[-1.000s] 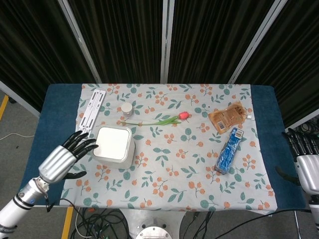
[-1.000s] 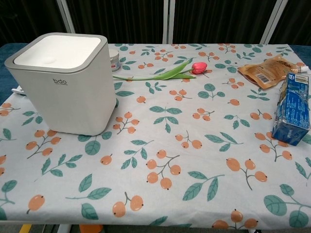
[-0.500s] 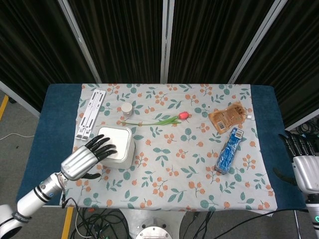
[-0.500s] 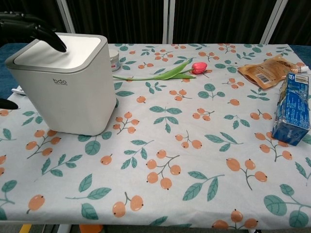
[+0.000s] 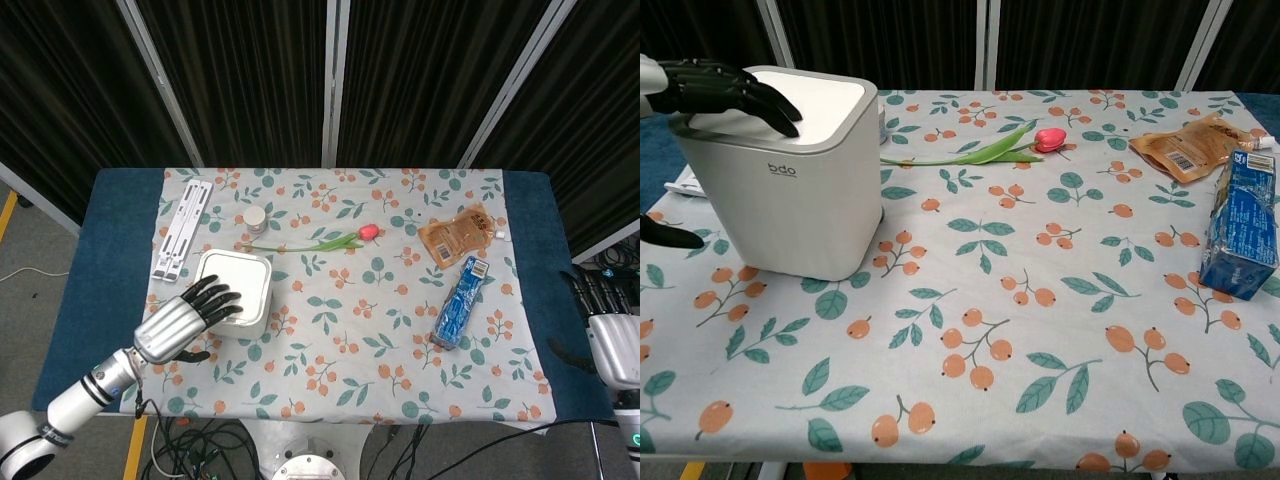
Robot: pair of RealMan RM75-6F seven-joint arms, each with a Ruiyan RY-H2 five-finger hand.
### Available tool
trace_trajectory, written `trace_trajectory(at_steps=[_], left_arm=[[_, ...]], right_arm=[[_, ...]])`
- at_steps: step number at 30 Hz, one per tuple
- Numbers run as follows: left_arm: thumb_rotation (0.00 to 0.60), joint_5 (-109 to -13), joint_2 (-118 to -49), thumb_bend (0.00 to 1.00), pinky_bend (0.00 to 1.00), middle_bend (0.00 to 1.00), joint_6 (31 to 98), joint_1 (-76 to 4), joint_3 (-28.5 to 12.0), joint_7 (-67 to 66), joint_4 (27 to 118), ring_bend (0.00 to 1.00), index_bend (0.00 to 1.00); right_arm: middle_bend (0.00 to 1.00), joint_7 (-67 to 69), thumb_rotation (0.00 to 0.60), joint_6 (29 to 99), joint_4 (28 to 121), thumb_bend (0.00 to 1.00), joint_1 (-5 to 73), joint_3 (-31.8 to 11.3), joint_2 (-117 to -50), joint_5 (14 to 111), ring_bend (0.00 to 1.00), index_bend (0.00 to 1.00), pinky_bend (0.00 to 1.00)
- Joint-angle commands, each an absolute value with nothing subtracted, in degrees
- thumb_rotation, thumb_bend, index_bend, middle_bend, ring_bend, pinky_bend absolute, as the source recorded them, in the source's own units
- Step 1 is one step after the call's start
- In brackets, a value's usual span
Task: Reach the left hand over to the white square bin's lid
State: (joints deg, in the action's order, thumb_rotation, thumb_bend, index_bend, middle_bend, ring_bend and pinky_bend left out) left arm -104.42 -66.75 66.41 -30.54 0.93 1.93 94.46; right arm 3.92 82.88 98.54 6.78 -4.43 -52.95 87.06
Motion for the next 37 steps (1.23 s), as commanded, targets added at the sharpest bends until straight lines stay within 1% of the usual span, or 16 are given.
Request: trace_trajectory(at_steps=[1, 6, 10, 12, 15, 16, 20, 24, 27, 31, 37], left_arm=[[0.594, -104.23, -65.90, 0.00, 0.01, 0.18, 72.86, -29.02, -0.76, 3.77, 94.37, 0.10, 0.23], [0.587, -102.50, -64.75, 0.00, 0.01, 0.18, 78.78, -26.69, -2.23, 5.30, 94.11, 0.10, 0.23], [0.581, -100.52, -63.83, 0.00, 0.01, 0.18, 82.84, -24.01, -2.60, 5.95, 93.83, 0.10, 0.22], [0.562, -99.00, -63.58, 0.00, 0.01, 0.18, 84.87, -22.22, -2.63, 6.35, 93.45, 0.10, 0.22], [0.504, -95.82, -63.20, 0.00, 0.01, 0.18, 86.71, -19.49, -2.45, 6.40, 92.76, 0.10, 0.21], [0.494, -94.53, -63.16, 0.00, 0.01, 0.17, 87.23, -18.45, -2.36, 6.51, 92.33, 0.10, 0.21], [0.473, -90.23, -63.31, 0.00, 0.01, 0.17, 88.02, -15.22, -1.84, 7.05, 90.70, 0.10, 0.21], [0.472, -85.68, -65.05, 0.00, 0.01, 0.17, 87.54, -12.26, -1.17, 5.48, 88.04, 0.10, 0.21], [0.472, -83.31, -66.14, 0.00, 0.01, 0.17, 86.38, -10.20, 0.11, 4.60, 86.87, 0.10, 0.21], [0.471, -82.26, -67.27, 0.00, 0.01, 0.17, 87.25, -7.23, 1.55, 3.85, 86.89, 0.10, 0.21], [0.474, -83.67, -67.98, 0.00, 0.01, 0.17, 90.28, -3.98, 2.79, 1.54, 88.22, 0.10, 0.21]], right_arm=[[0.00, 4.04, 0.600, 82.93, 98.46, 0.12, 6.80, -4.48, -53.00, 87.08, 0.00, 0.00, 0.00], [0.00, 4.22, 0.600, 82.97, 98.23, 0.12, 6.81, -4.41, -53.19, 87.21, 0.00, 0.00, 0.00], [0.00, 4.20, 0.600, 83.19, 98.15, 0.12, 6.68, -4.35, -53.22, 87.29, 0.00, 0.00, 0.00], [0.00, 4.09, 0.600, 83.14, 98.09, 0.12, 6.71, -4.36, -53.28, 87.24, 0.00, 0.00, 0.00], [0.00, 3.92, 0.600, 82.93, 98.17, 0.12, 6.80, -4.30, -53.37, 87.24, 0.00, 0.00, 0.00], [0.00, 3.89, 0.600, 82.86, 98.20, 0.12, 6.85, -4.28, -53.40, 87.28, 0.00, 0.00, 0.00], [0.00, 3.66, 0.600, 82.44, 98.21, 0.12, 6.99, -4.13, -53.61, 87.28, 0.00, 0.00, 0.00], [0.00, 3.98, 0.600, 81.51, 98.13, 0.12, 7.14, -3.57, -53.86, 87.46, 0.00, 0.00, 0.00], [0.00, 5.04, 0.600, 81.41, 97.79, 0.12, 7.06, -3.14, -54.00, 88.02, 0.00, 0.00, 0.00], [0.00, 6.69, 0.600, 82.07, 96.99, 0.12, 6.82, -2.57, -54.33, 89.53, 0.00, 0.00, 0.00], [0.00, 7.17, 0.600, 83.24, 96.20, 0.12, 6.21, -1.89, -55.36, 90.79, 0.00, 0.00, 0.00]])
